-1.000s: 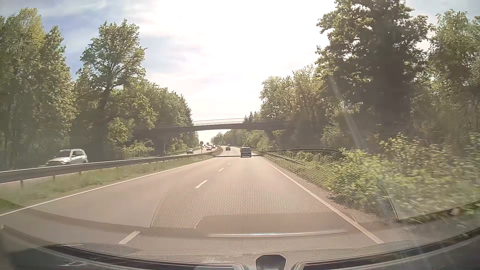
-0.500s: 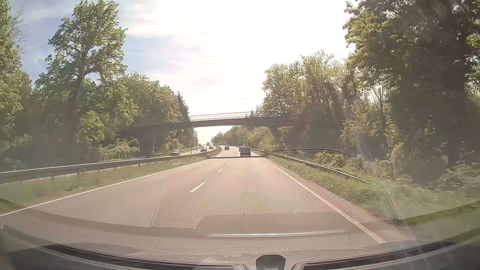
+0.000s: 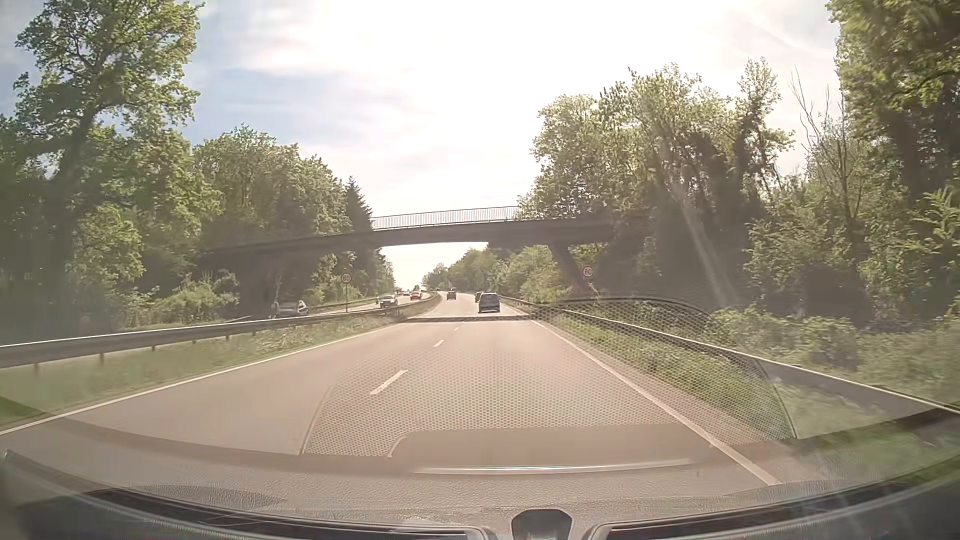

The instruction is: Follow the waypoints while adhering to traffic rules and regulations

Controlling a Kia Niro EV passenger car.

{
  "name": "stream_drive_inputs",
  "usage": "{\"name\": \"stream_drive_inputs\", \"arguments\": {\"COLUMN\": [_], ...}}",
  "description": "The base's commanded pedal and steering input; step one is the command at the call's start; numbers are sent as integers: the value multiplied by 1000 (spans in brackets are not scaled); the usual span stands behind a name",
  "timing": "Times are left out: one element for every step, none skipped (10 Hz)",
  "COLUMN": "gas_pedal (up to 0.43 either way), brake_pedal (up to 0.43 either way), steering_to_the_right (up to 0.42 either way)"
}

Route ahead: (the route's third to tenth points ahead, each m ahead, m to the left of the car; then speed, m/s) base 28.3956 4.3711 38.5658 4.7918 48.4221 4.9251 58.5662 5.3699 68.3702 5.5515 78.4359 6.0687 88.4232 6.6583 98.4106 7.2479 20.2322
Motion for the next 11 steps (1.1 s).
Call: {"name": "stream_drive_inputs", "arguments": {"gas_pedal": [110, 118, 118, 118, 118, 118, 118, 118, 118, 118, 118], "brake_pedal": [0, 0, 0, 0, 0, 0, 0, 0, 0, 0, 0], "steering_to_the_right": [-2, -2, -2, -2, -2, -2, -2, -2, -2, -2, -2]}}
